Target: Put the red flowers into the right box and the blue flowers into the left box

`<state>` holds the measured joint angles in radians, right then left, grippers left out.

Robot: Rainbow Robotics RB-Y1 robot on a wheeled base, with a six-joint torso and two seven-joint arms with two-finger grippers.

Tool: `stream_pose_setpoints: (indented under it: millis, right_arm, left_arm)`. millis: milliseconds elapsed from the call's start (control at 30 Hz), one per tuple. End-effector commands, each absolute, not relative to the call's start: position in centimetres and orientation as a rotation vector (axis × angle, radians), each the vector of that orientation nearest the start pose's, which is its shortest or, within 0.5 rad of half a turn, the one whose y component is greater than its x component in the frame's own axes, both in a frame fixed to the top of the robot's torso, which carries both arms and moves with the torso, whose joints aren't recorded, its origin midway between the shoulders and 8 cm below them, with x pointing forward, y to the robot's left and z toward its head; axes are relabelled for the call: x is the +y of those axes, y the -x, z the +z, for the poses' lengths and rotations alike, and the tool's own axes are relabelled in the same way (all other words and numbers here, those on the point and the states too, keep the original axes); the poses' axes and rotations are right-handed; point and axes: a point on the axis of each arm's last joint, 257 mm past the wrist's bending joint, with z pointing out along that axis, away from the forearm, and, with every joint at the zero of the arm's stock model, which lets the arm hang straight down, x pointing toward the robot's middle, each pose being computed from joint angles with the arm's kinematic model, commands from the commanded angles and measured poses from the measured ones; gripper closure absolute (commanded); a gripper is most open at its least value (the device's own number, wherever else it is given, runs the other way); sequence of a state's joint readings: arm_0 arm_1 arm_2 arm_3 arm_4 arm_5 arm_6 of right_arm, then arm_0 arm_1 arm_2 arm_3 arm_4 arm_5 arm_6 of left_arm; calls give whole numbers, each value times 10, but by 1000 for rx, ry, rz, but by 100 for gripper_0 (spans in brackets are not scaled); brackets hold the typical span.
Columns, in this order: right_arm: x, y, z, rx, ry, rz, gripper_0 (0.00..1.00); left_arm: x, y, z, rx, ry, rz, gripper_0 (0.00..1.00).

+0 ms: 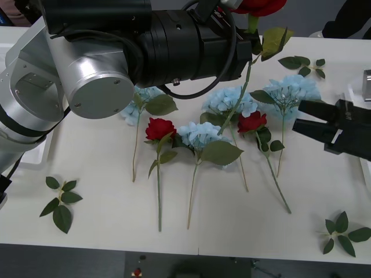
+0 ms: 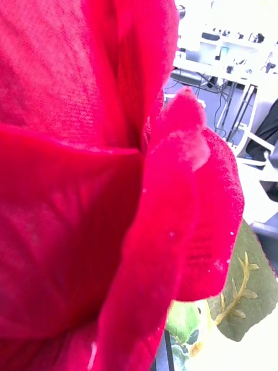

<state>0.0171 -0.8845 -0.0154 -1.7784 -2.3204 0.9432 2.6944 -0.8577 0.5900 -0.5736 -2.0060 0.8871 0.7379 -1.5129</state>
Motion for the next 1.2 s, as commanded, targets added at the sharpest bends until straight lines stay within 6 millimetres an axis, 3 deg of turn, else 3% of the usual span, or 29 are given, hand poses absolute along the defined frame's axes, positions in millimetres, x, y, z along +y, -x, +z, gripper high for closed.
stream_pose_setpoints:
  millis: [33, 433, 600, 667, 900, 1000, 1200]
  right_arm:
    - [-168, -413, -75, 1464, 693, 1018, 10]
    - [-101, -437, -62, 1318, 650, 1007, 10]
    - [-82, -444, -57, 1294, 685, 972, 11]
    - [-75, -447, -53, 1283, 692, 959, 19]
    - [-62, -455, -50, 1276, 733, 905, 80]
    - [-57, -456, -51, 1277, 744, 903, 97]
    - [-52, -454, -53, 1279, 754, 913, 100]
  left_arm:
    - [-104, -448, 63, 1400, -1000, -636, 100]
    - [-104, -448, 63, 1400, -1000, -636, 100]
    - [-104, -448, 63, 1400, -1000, -636, 100]
    - [-104, -448, 63, 1400, -1000, -636, 100]
    - [-104, -448, 63, 1400, -1000, -636, 100]
    - [-104, -448, 63, 1400, -1000, -636, 100]
    - [-104, -448, 63, 1400, -1000, -636, 100]
